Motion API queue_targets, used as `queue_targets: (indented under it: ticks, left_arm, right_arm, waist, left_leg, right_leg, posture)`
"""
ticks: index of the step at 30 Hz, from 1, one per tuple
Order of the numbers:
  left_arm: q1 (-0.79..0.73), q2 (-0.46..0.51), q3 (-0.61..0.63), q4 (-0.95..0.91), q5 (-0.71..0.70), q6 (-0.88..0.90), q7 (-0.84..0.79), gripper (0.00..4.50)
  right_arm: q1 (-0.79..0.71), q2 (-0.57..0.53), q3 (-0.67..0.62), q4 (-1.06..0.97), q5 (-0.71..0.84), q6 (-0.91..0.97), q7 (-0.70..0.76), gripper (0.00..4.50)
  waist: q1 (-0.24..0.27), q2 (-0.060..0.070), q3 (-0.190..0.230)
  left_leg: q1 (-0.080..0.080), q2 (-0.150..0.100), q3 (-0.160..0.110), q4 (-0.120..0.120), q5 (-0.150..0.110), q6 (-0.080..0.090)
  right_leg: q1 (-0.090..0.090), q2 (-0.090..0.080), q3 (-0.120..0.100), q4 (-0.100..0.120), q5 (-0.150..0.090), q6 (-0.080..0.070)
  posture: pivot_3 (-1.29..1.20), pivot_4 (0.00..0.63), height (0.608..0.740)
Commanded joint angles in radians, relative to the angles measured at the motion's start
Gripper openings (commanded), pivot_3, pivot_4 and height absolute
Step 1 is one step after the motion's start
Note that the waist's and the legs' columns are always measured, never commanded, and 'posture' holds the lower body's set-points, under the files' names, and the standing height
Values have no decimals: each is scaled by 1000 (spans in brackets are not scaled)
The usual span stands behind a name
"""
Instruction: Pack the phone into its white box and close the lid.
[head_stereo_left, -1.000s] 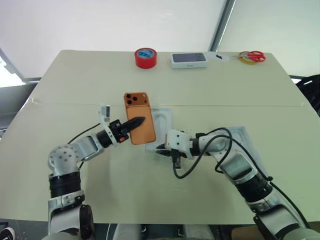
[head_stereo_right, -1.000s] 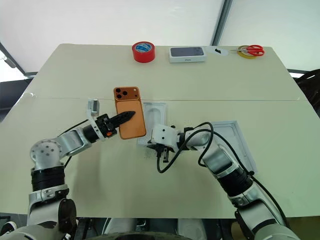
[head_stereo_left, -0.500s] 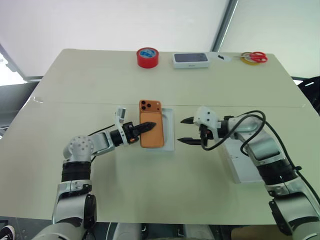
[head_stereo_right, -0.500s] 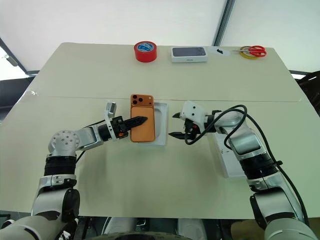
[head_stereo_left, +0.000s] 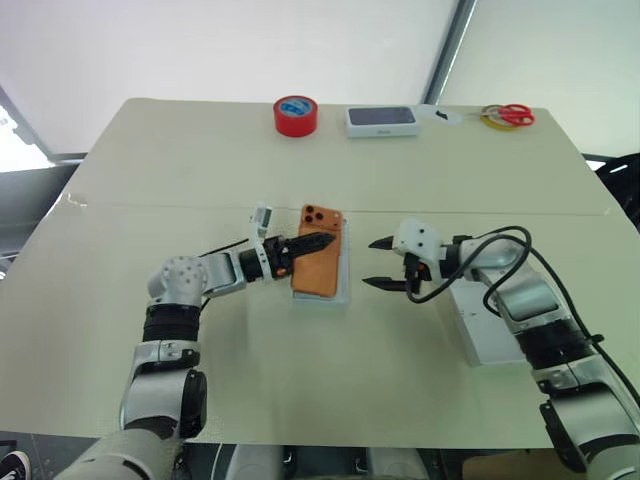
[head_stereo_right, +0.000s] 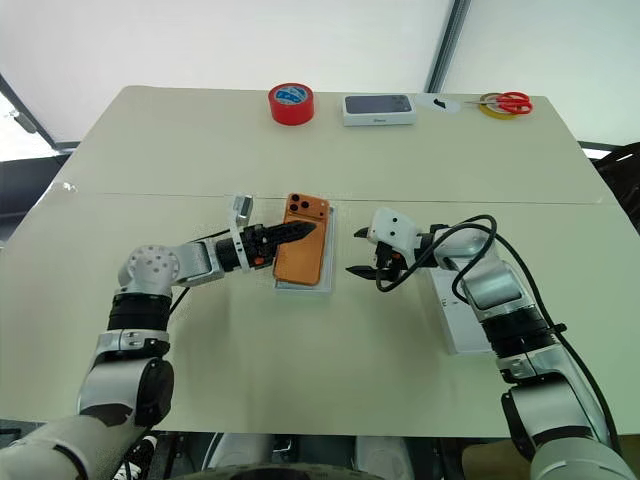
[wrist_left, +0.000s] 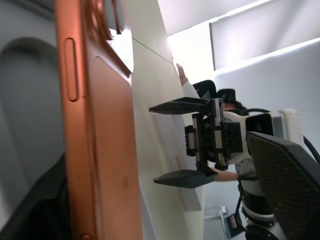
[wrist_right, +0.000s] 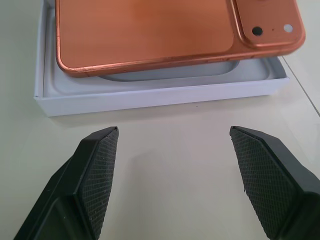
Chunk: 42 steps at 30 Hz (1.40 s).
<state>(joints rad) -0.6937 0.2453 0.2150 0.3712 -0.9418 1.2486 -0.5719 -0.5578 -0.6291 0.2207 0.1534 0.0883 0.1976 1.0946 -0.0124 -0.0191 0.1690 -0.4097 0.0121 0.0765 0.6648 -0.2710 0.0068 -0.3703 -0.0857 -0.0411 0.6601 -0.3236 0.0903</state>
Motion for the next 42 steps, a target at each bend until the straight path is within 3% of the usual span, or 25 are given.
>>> queue_targets:
  ticks: [1, 11, 22, 25, 31, 34, 39, 41, 42]
  left_arm:
    - [-23, 10, 43, -30, -31, 101, 51, 4465]
    - [7, 57, 52, -214, 1, 200, 170, 4465]
    - [21, 98, 73, -248, 32, 187, 188, 4465]
    - [35, 142, 44, -310, 57, 144, 172, 4465]
    - [74, 107, 97, -324, 114, -75, 185, 4465]
    - [165, 195, -48, -381, 266, -243, 104, 3567]
    - [203, 213, -176, -369, 413, -397, 87, 992]
    - [212, 233, -255, -363, 479, -425, 62, 47]
    - [211, 230, -298, -349, 513, -438, 57, 47]
  right_arm:
    - [-4, 5, -10, -5, -4, -22, -9, 3739]
    - [-7, 17, -6, 14, -13, -39, -19, 3739]
    - [-16, 32, 0, 25, -24, -51, -15, 3739]
    - [-12, 32, -1, 22, -26, -49, -17, 3739]
    - [-24, 37, -3, 48, -40, -71, -29, 3739]
    - [-47, 49, -18, 81, -46, -71, -58, 2800]
    - [-58, 50, 8, 128, -97, -142, -85, 204]
    - [-66, 56, 24, 146, -125, -163, -98, 0]
    - [-70, 59, 40, 151, -143, -168, -97, 0]
  waist:
    - [0, 0, 0]
    - [0, 0, 0]
    - [-1, 0, 0]
    - [-1, 0, 0]
    - [5, 0, 0]
    - [-4, 0, 0]
    - [7, 1, 1]
    - [7, 1, 1]
    - [6, 1, 1]
  left_leg:
    - [0, 0, 0, 0, 0, 0]
    - [0, 0, 0, 0, 0, 0]
    - [0, 0, 0, 0, 0, -1]
    - [0, 1, 0, 0, 0, -1]
    - [0, 0, 0, 0, 0, -1]
    - [0, 0, 0, 0, 0, -1]
    - [0, 1, 1, -1, 1, -2]
    - [-1, 1, 1, 0, 1, -2]
    - [-1, 1, 1, 0, 1, -2]
  right_leg:
    - [0, 0, 0, 0, 0, 0]
    - [-1, 0, 0, 0, 0, 0]
    - [0, 1, 0, 1, 0, 0]
    - [-1, 1, 0, 1, 0, 0]
    - [0, 0, 0, 0, 0, 0]
    - [-1, 0, 0, 0, 0, 0]
    - [-2, 2, 1, 0, 0, 0]
    - [-1, 1, 1, 0, 0, 0]
    - [-1, 1, 1, 0, 0, 0]
  posture:
    - [0, 150, 730]
    - [0, 150, 730]
    - [0, 150, 730]
    - [0, 150, 730]
    - [0, 150, 730]
    - [0, 150, 730]
    - [0, 150, 730]
    - [0, 150, 730]
    - [0, 150, 730]
